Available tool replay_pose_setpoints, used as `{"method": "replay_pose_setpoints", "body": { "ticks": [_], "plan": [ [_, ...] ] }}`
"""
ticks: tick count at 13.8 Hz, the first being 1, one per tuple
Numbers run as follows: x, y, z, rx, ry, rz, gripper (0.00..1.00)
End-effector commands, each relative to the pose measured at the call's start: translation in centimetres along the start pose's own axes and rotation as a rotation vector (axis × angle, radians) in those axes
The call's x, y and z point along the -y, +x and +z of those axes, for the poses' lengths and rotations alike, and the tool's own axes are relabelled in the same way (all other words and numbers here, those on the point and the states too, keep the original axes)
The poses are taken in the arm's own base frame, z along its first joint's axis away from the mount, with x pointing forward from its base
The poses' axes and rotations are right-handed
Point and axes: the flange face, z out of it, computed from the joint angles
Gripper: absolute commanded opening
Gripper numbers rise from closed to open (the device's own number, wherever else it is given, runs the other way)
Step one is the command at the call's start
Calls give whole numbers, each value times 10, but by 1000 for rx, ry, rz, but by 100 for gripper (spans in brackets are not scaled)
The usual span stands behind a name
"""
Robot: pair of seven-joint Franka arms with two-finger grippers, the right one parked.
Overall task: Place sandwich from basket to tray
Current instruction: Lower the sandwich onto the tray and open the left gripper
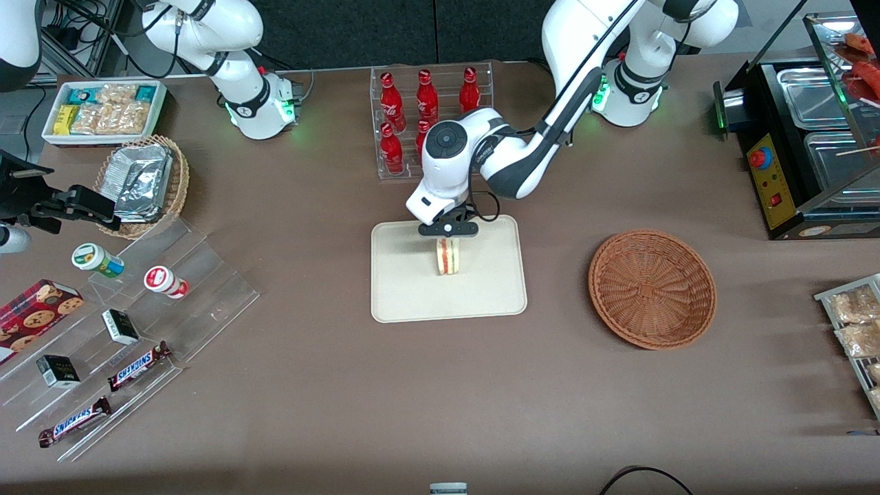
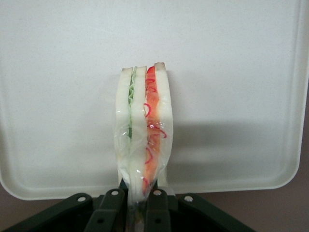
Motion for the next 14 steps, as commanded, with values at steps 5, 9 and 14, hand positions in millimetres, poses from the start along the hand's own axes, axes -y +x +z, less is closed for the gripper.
{"method": "replay_pose_setpoints", "body": {
  "ticks": [5, 9, 14],
  "plan": [
    [-6, 9, 14, -19, -9, 6, 0],
    [-6, 11, 12, -21, -11, 2, 61],
    [9, 25, -23, -26, 7, -44, 99]
  ]
}}
